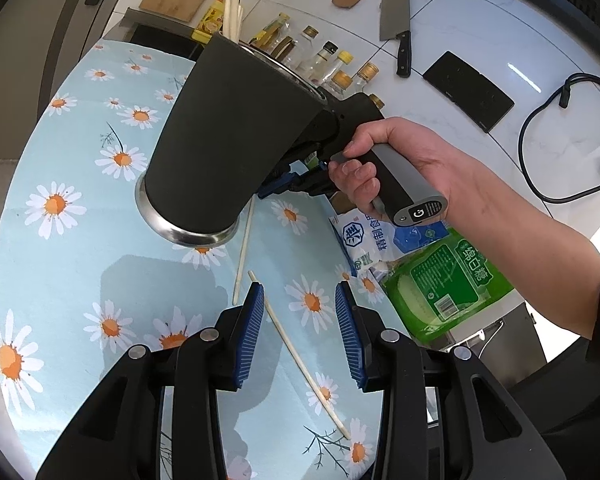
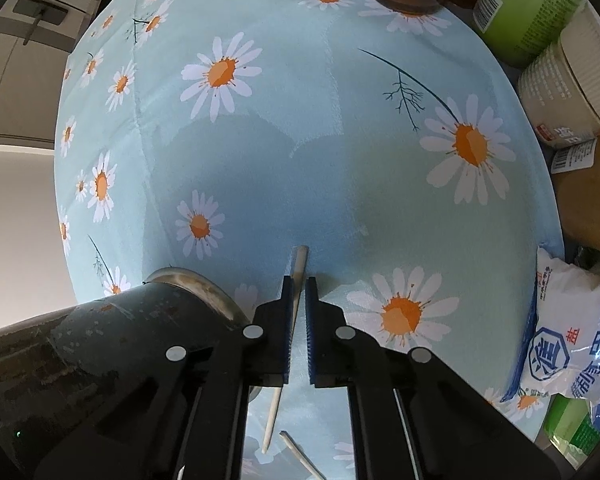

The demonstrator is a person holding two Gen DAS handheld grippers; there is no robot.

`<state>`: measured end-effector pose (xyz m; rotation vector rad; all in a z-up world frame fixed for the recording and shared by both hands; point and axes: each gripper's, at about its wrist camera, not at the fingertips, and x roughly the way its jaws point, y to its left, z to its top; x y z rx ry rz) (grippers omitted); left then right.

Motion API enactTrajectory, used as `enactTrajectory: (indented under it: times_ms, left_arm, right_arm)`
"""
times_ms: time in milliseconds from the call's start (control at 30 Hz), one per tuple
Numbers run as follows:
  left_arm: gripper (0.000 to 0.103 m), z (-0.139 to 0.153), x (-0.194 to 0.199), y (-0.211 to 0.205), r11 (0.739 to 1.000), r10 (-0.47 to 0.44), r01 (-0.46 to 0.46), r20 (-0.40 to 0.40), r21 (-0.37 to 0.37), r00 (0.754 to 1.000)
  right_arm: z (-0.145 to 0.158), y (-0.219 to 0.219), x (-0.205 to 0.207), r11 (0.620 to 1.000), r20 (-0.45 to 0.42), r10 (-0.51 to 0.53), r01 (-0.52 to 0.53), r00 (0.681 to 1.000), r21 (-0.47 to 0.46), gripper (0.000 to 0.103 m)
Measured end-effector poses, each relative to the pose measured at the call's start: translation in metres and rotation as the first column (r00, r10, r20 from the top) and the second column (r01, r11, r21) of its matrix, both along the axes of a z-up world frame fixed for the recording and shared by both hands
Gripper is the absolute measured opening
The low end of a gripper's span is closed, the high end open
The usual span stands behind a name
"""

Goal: Organize utensils
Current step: 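Grasp another wooden chopstick with the left gripper while the right holds its chopstick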

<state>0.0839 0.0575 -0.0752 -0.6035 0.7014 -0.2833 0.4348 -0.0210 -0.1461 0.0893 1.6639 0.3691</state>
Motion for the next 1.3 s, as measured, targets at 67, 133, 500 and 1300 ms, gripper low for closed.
enactTrajectory:
  times_ms: [67, 133, 500, 1300]
  left_arm:
    - [0.036, 0.000, 0.000, 0.000, 1.000, -0.001, 0.001, -0.001, -0.003, 1.000]
    - [0.036, 0.000, 0.000, 0.000, 1.000, 0.000, 0.000, -0.003, -0.003, 1.000]
    - [0.036, -0.001, 0.000, 0.002, 1.000, 0.005, -0.005, -0.016, -0.002, 1.000]
    - [0.036, -0.006, -0.006, 0.002, 1.000, 0.005, -0.005, -0.027, -0.016, 1.000]
  right_arm:
    - [0.000, -0.001, 0.000, 1.000, -0.005, 0.000, 0.000, 1.000, 0.019, 0.003]
    - [0.000, -0.003, 0.001, 1.000, -0.006, 0.002, -0.002, 1.000, 0.025, 0.003]
    - [0.009, -0.018, 0.004, 0.994, -0.027, -0.025, 0.027, 0.999, 0.105, 0.000]
    - [0.004, 0.004, -0.003, 1.000, -0.047, 0.008, -0.007, 0.999, 0.013, 0.016]
